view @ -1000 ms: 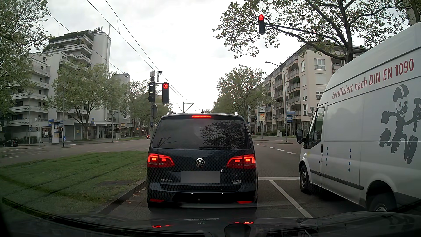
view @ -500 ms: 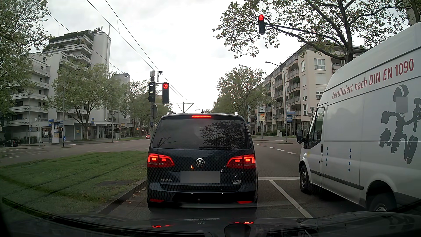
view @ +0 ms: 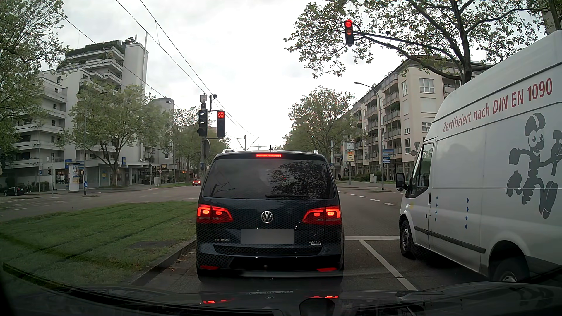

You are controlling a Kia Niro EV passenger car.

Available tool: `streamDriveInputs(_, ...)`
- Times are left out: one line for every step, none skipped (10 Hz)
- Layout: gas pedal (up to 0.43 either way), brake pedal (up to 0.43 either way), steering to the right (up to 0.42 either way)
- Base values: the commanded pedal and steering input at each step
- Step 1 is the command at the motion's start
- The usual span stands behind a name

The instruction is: Follow the waypoints while adhering to traffic rules and regulations

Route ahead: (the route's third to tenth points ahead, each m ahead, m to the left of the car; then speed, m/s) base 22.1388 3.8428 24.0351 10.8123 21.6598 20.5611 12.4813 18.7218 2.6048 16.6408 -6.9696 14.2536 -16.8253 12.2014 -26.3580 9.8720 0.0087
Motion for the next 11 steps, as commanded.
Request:
streamDriveInputs(0.0,0.152,-0.004)
streamDriveInputs(0.0,0.152,-0.004)
streamDriveInputs(0.0,0.152,-0.003)
streamDriveInputs(0.0,0.152,-0.003)
streamDriveInputs(0.0,0.152,-0.003)
streamDriveInputs(0.0,0.152,-0.004)
streamDriveInputs(0.0,0.152,-0.003)
streamDriveInputs(0.0,0.152,-0.004)
streamDriveInputs(0.0,0.152,-0.004)
streamDriveInputs(0.0,0.152,-0.003)
streamDriveInputs(0.0,0.152,-0.003)
